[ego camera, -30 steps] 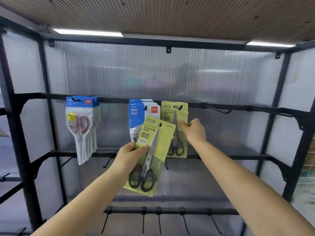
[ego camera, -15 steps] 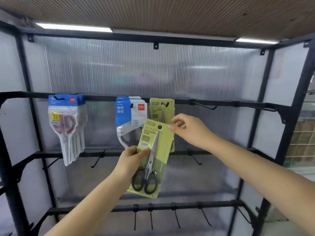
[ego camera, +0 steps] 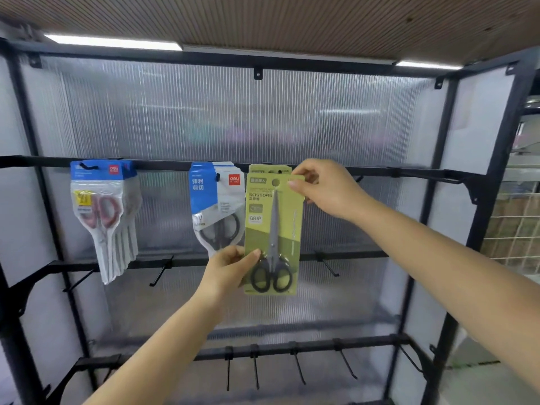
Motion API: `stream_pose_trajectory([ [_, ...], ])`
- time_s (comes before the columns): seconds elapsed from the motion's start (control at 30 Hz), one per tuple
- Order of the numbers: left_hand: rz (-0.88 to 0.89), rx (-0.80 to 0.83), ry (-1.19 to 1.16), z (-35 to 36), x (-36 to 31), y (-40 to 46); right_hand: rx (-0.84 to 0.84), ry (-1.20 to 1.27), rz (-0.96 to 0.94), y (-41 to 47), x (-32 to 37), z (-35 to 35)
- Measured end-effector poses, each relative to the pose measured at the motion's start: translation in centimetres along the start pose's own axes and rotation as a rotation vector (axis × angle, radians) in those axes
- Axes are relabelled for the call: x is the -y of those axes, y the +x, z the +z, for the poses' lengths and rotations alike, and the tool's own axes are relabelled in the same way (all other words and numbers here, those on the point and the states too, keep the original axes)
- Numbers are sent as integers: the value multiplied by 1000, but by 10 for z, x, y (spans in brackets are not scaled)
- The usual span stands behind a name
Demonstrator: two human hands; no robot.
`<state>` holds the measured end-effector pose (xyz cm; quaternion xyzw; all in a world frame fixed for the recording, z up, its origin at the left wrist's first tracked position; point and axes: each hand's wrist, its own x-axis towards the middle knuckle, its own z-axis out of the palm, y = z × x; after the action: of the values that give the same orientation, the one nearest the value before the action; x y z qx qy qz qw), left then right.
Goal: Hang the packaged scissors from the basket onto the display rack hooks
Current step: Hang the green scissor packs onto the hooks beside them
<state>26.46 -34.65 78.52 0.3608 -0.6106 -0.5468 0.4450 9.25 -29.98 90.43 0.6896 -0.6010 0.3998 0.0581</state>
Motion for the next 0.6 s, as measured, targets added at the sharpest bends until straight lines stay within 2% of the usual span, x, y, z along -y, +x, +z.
stream_pose_trajectory([
  [0.2,48,-26,0,8,-10,9,-95,5,44,15,-2,-5],
  [0.4,-14,-51,1,12,1,18,-72,-17,78,21,-13,4],
  [0.6,-35,-205,-26,30,7,37,-147,-155,14,27,-18,21],
])
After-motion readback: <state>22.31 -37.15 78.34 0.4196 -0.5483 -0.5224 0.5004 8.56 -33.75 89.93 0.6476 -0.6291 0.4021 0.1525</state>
